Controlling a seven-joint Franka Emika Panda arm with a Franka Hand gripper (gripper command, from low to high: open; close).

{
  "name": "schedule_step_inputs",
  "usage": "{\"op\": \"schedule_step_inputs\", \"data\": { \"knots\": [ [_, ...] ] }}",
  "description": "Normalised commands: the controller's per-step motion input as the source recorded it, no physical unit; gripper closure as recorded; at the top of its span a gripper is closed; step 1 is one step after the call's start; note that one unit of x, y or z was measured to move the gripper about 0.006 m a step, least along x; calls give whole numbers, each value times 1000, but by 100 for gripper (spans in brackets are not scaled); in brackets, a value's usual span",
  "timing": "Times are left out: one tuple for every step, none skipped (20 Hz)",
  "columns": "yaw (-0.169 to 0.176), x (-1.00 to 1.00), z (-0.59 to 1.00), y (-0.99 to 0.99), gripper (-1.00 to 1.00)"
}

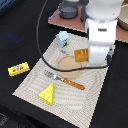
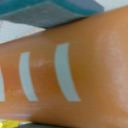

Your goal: Interact with the objects in diverse but meaningful ways.

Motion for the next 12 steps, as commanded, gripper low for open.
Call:
{"op": "schedule_step_inputs", "data": {
  "knots": [
    [14,129,269,620,100],
    [21,97,211,620,100],
    [26,80,126,623,100],
    [28,26,80,609,100],
    [21,0,77,637,100],
    [23,0,83,674,100],
    [27,0,89,660,100],
    [29,0,66,640,100],
    [31,0,63,643,100],
    [32,0,46,649,100],
    [35,-46,29,649,100],
    [35,-49,3,649,100]
  ]
}}
